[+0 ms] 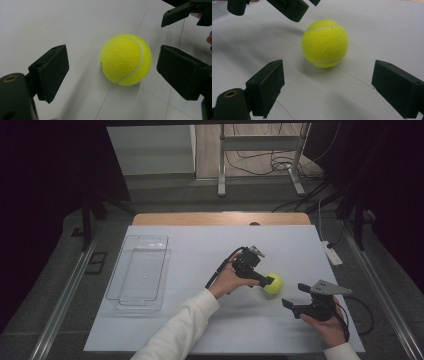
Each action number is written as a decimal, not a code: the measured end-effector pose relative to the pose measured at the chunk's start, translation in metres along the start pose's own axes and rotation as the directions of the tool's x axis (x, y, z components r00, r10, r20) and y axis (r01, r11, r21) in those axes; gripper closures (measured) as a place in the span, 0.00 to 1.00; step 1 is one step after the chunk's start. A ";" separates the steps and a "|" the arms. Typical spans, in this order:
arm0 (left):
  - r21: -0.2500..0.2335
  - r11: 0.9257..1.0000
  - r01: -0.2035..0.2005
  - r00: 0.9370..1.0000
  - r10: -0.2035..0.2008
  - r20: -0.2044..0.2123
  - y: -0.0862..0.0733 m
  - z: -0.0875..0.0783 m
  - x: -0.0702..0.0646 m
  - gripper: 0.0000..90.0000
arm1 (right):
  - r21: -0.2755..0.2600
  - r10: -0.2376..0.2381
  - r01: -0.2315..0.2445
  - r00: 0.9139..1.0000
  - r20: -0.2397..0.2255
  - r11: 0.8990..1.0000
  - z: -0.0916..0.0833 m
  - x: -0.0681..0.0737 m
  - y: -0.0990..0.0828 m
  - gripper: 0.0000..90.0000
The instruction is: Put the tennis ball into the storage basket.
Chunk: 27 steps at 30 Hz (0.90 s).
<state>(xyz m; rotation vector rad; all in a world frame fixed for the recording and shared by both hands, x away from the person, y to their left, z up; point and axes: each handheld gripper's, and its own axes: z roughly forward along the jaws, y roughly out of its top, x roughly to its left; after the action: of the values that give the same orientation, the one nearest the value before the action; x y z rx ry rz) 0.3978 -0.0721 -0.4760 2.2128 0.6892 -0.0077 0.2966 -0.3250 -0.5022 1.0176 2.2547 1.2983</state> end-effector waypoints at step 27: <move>0.050 0.999 0.015 1.000 -0.015 0.001 0.008 0.032 -0.008 0.08 | 0.005 0.000 0.000 1.000 -0.002 1.000 0.001 0.000 -0.001 0.12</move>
<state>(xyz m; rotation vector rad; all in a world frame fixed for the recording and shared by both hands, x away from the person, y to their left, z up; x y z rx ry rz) 0.4015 -0.1031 -0.4905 2.2554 0.7121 -0.0353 0.2969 -0.3247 -0.5032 1.0180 2.2606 1.2948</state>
